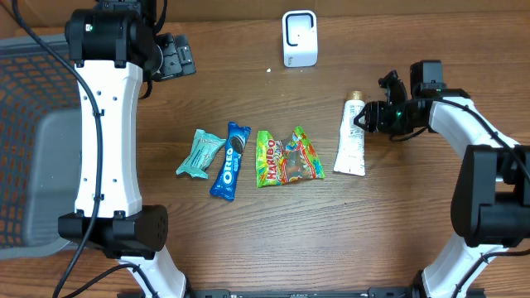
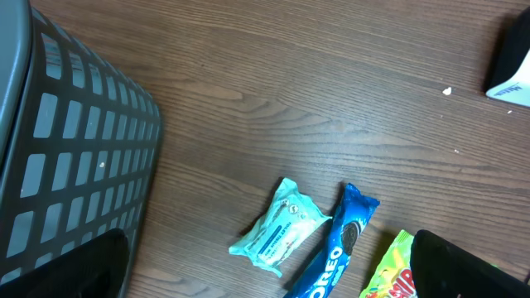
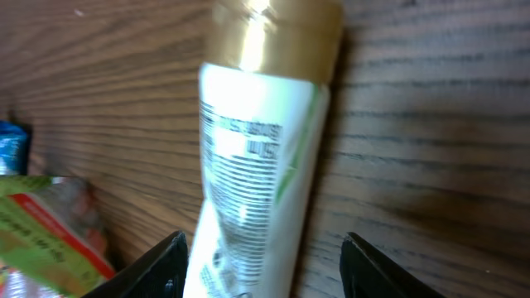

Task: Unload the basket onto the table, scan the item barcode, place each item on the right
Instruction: 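Reach the right gripper to the white bottle and grasp it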

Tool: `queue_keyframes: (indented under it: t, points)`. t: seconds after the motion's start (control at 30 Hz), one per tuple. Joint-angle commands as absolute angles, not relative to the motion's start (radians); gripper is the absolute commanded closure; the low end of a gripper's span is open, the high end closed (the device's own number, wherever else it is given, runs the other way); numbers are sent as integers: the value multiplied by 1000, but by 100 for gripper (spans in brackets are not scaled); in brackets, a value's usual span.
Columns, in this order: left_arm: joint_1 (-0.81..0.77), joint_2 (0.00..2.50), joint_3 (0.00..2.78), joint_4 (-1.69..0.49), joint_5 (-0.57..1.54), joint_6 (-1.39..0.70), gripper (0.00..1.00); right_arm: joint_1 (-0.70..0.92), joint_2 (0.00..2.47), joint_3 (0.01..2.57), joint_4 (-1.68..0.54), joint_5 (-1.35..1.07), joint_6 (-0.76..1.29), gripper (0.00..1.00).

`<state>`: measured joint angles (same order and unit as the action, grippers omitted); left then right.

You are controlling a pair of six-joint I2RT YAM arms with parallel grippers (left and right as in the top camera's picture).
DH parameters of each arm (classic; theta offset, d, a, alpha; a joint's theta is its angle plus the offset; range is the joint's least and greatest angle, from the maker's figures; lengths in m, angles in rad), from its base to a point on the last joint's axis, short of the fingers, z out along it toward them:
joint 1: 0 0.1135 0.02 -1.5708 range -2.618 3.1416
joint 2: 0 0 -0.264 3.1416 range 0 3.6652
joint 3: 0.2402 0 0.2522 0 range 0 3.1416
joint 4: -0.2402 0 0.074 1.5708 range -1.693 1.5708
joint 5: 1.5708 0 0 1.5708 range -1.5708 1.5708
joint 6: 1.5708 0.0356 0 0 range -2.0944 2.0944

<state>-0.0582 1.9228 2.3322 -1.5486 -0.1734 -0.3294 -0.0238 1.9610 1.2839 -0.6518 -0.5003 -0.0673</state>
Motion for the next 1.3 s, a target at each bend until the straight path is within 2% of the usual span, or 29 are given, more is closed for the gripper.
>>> queue_keyframes:
  t: [0.0, 0.3, 0.33, 0.37, 0.4, 0.57, 0.7, 0.9, 1.1, 1.27]
  points:
    - [-53, 1923, 2331, -1547, -186, -314, 0, -21, 1997, 1272, -660, -487, -76, 41]
    - [-53, 1923, 2331, -1547, -186, -314, 0, 15, 2032, 1255, -660, -488, -76, 46]
    - [-53, 1923, 2331, -1547, -186, -314, 0, 24, 2033, 1248, -653, -479, -76, 50]
    - [-53, 1923, 2331, -1547, -186, -314, 0, 32, 2036, 1241, -638, -463, -75, 64]
    - [-53, 1923, 2331, -1547, -186, -314, 0, 40, 2038, 1231, -619, -450, -67, 70]
    - [-53, 1923, 2331, -1547, -186, -314, 0, 63, 2048, 1160, -505, -360, 104, 80]
    - [-53, 1923, 2331, -1547, -186, -314, 0, 62, 2048, 1146, -506, -364, 152, 96]
    - [-53, 1923, 2331, -1547, -186, -314, 0, 41, 2025, 1193, -561, -424, 153, 96]
    - [-53, 1923, 2331, -1547, -186, -314, 0, 20, 1902, 1379, -743, -389, 76, 96]
    - [-53, 1923, 2331, -1547, -186, -314, 0, 38, 1835, 1513, -811, -388, 2, 96]
